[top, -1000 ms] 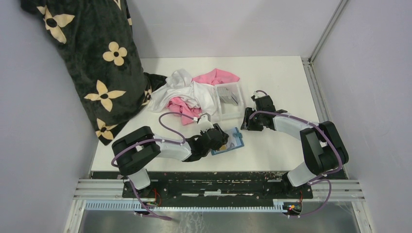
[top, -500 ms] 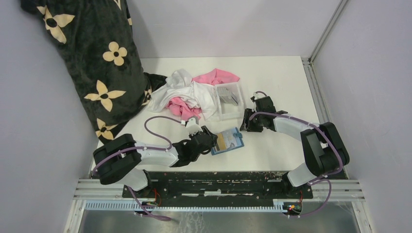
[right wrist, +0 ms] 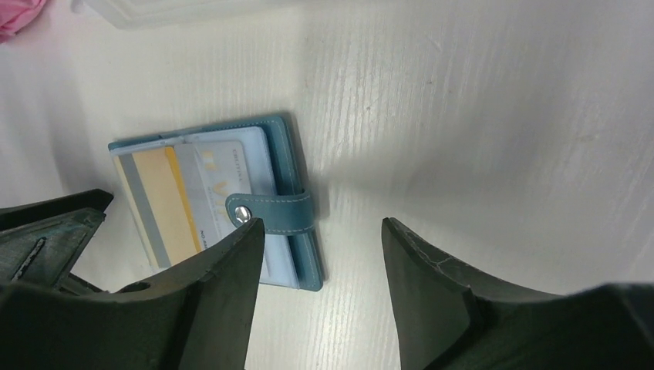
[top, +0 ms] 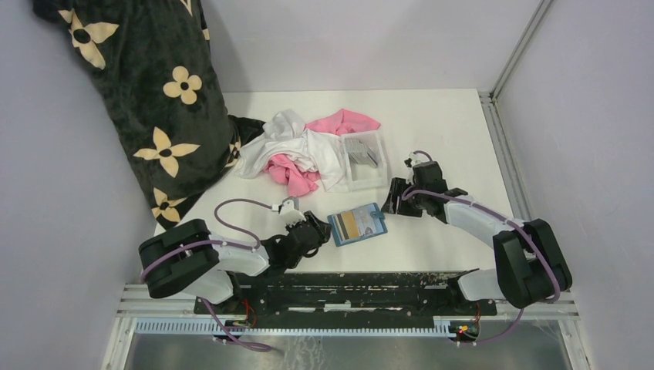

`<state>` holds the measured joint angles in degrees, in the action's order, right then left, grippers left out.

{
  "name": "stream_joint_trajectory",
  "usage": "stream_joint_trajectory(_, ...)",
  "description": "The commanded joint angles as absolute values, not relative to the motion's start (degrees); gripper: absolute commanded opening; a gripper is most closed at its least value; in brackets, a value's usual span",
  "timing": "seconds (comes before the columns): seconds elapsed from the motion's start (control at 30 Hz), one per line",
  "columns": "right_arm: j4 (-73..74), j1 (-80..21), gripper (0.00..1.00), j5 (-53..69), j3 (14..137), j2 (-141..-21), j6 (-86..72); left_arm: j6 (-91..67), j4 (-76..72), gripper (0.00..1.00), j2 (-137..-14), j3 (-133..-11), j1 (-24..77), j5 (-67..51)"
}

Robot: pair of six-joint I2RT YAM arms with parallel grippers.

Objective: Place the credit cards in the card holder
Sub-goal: Insert the credit card into the card holder, then close the card holder at the center of the board.

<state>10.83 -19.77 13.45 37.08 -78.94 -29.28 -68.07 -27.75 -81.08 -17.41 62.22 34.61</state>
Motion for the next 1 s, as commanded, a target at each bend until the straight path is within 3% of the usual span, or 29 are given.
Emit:
stream_joint_trajectory(0.0,7.4,-20.0,0.64,16.0,34.0,-76.2,-31.2,-69.5,-34.8,0.5,-82.3,-16.7,62.4,35.8)
stream_joint_trajectory(0.53,-4.6,-20.2,0.65,23.0,22.9,-76.1,-38.0,-70.2,-42.4,0.5,-89.8,-18.5,62.3,33.7)
stream_joint_trajectory(0.97,-7.4,-21.2,0.64,23.6,20.8,-76.5,-39.2,-69.2,-44.6,0.48,-90.1,-21.0,62.3,33.2)
